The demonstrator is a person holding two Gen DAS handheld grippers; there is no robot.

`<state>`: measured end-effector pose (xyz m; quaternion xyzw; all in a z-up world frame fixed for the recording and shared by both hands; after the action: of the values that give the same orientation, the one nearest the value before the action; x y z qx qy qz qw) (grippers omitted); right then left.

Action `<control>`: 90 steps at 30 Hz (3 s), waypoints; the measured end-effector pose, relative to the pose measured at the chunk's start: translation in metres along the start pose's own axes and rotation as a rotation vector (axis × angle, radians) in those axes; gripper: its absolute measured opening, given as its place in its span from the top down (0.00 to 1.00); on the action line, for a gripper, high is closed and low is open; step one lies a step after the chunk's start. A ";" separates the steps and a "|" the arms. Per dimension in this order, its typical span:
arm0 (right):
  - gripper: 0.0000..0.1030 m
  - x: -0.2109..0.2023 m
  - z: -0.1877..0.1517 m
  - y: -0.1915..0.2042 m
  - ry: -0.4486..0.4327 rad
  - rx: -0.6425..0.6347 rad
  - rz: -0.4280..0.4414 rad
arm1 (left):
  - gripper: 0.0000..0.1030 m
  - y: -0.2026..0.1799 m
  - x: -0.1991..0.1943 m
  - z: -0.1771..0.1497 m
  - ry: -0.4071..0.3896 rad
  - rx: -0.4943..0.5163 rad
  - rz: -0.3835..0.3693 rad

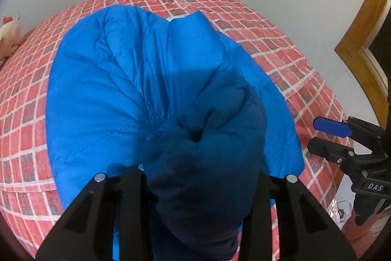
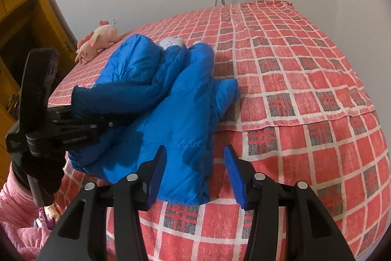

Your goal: Fold large clothes

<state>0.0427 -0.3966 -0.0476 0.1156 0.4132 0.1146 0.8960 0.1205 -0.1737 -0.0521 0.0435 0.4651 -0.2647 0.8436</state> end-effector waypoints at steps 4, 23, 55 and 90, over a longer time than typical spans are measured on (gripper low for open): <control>0.52 0.002 0.003 0.001 0.005 0.009 0.000 | 0.68 0.000 0.001 0.004 0.001 -0.006 -0.018; 0.18 0.013 0.078 0.030 0.080 0.059 0.179 | 0.33 0.045 -0.104 0.017 -0.185 -0.094 -0.006; 0.85 0.025 0.128 0.063 0.069 -0.036 0.166 | 0.33 0.066 -0.069 0.022 -0.229 -0.113 0.109; 0.60 -0.018 0.059 -0.011 0.025 0.034 0.047 | 0.29 0.033 -0.040 0.006 -0.187 -0.069 0.065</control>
<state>0.0775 -0.4188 -0.0009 0.1392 0.4232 0.1301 0.8858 0.1245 -0.1308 -0.0219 0.0045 0.3913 -0.2237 0.8926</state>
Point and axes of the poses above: each gripper's, at about its wrist camera, not at the fingertips, and x roughly the way its jaws point, y to its left, z to its top, the point moved 1 cm from there along x, roughly the way its jaws point, and after that the axes turned 3 degrees about -y, right-handed, at the moved point
